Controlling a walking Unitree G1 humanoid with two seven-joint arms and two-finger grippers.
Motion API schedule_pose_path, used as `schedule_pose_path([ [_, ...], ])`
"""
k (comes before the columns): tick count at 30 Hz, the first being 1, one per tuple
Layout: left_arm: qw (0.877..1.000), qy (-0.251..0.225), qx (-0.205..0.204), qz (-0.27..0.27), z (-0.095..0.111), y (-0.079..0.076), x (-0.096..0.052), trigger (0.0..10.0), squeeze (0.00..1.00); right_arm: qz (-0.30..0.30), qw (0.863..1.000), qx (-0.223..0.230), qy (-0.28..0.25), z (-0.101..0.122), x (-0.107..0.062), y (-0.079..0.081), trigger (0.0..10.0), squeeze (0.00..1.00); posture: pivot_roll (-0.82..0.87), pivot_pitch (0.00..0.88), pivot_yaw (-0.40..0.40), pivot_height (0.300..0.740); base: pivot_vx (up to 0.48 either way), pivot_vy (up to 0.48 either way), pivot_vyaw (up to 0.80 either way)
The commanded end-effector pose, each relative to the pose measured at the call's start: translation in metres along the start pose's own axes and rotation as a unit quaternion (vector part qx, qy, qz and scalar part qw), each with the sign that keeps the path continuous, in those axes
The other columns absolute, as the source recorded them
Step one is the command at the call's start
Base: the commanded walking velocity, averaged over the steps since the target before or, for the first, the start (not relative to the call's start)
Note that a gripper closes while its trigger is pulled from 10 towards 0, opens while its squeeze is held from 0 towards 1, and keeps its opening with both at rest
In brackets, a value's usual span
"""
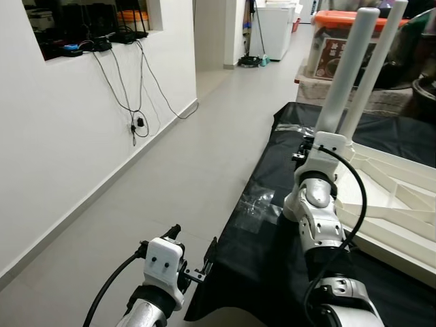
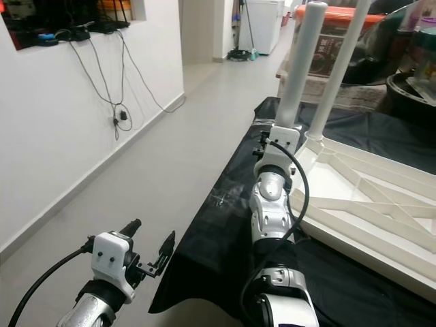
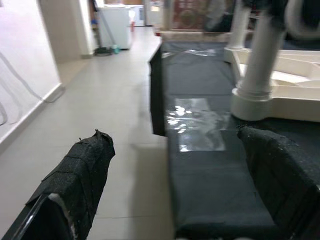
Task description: Building children table
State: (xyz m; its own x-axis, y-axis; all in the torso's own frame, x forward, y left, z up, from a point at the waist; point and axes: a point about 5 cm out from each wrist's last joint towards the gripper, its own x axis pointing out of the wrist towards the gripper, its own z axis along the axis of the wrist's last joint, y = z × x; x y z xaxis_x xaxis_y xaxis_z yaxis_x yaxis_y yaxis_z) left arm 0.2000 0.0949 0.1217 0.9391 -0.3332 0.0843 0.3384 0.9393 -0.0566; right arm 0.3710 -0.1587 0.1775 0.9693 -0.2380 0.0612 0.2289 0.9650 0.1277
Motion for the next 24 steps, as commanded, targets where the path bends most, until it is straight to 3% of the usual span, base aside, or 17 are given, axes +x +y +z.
schedule_pose_path([
  [1,1.000,0.011,-0.002,-0.002,-0.004,-0.001,0.000,10.0,0.00,0.037,0.999,0.013,0.021,-0.013,-0.003,0.007,10.0,1.00,0.05,0.000,0.014,0.740,0.000,0.000,0.00],
  [4,1.000,0.011,-0.002,-0.001,-0.004,0.000,0.001,10.0,0.00,0.050,0.999,0.008,0.013,-0.011,0.000,0.008,10.0,1.00,0.05,0.000,0.010,0.740,0.000,0.000,0.00],
  [5,1.000,0.011,-0.001,0.000,-0.004,0.000,0.001,10.0,0.00,0.084,0.996,0.029,0.011,-0.009,0.004,0.010,10.0,0.00,0.05,0.000,0.010,0.740,0.000,0.000,0.00],
  [7,1.000,0.011,-0.001,0.000,-0.004,0.000,0.001,10.0,0.00,0.084,0.996,0.029,0.011,-0.009,0.004,0.010,10.0,0.00,0.05,0.000,0.010,0.740,0.000,0.000,0.00],
  [8,1.000,0.010,-0.001,0.000,-0.004,0.001,0.001,10.0,0.00,0.206,0.976,0.062,0.023,-0.002,0.011,0.019,10.0,0.00,0.05,0.000,0.010,0.740,0.000,0.000,0.00],
  [9,1.000,0.010,-0.001,0.000,-0.004,0.001,0.001,10.0,0.00,0.206,0.976,0.062,0.023,-0.002,0.011,0.019,10.0,0.00,0.05,0.000,0.010,0.740,0.000,0.000,0.00],
  [10,1.000,0.011,-0.001,0.001,-0.004,0.001,0.000,10.0,0.00,0.256,0.964,0.075,0.028,0.002,0.013,0.022,10.0,0.00,0.05,0.000,0.010,0.740,0.000,0.000,0.00],
  [11,1.000,0.011,-0.001,0.001,-0.004,0.001,0.000,10.0,0.00,0.256,0.964,0.075,0.028,0.002,0.013,0.022,10.0,0.00,0.05,0.000,0.010,0.740,0.000,0.000,0.00],
  [13,1.000,0.010,-0.002,0.000,-0.004,0.000,0.001,10.0,0.00,0.412,0.906,0.077,0.066,0.004,0.011,0.030,10.0,0.00,0.05,0.000,0.006,0.740,0.000,0.000,0.00],
  [14,1.000,0.010,-0.002,0.000,-0.004,0.000,0.001,10.0,0.00,0.412,0.906,0.077,0.066,0.004,0.011,0.030,10.0,0.00,0.05,0.000,0.006,0.740,0.000,0.000,0.00],
  [17,1.000,0.009,-0.002,0.001,-0.003,0.000,0.002,10.0,0.00,0.514,0.850,0.056,0.097,0.000,0.005,0.032,10.0,0.00,0.06,0.000,0.001,0.740,0.000,0.000,0.00],
  [18,1.000,0.009,-0.002,0.001,-0.003,0.000,0.002,10.0,0.00,0.514,0.850,0.056,0.097,0.000,0.005,0.032,10.0,0.00,0.06,0.000,0.001,0.740,0.000,0.000,0.00],
  [19,1.000,0.009,-0.002,0.002,-0.003,0.000,0.002,10.0,0.00,0.554,0.824,0.033,0.117,-0.003,0.001,0.033,10.0,0.00,0.06,0.000,-0.002,0.740,0.000,0.000,0.00],
  [20,1.000,0.009,-0.002,0.002,-0.003,0.000,0.002,10.0,0.00,0.554,0.824,0.033,0.117,-0.003,0.001,0.033,10.0,0.00,0.06,0.000,-0.002,0.740,0.000,0.000,0.00],
  [22,1.000,0.007,-0.002,0.003,-0.002,0.000,0.001,10.0,0.00,0.611,0.777,-0.008,0.149,-0.010,-0.006,0.033,10.0,0.00,0.07,0.000,-0.003,0.740,0.000,0.000,0.00],
  [23,1.000,0.007,-0.002,0.003,-0.002,0.000,0.001,10.0,0.00,0.611,0.777,-0.008,0.149,-0.010,-0.006,0.033,10.0,0.00,0.07,0.000,-0.003,0.740,0.000,0.000,0.00],
  [24,1.000,0.007,-0.002,0.003,-0.002,0.000,0.001,10.0,0.00,0.636,0.754,-0.023,0.163,-0.012,-0.009,0.031,10.0,0.00,0.07,0.000,-0.006,0.740,0.000,0.000,0.00],
])
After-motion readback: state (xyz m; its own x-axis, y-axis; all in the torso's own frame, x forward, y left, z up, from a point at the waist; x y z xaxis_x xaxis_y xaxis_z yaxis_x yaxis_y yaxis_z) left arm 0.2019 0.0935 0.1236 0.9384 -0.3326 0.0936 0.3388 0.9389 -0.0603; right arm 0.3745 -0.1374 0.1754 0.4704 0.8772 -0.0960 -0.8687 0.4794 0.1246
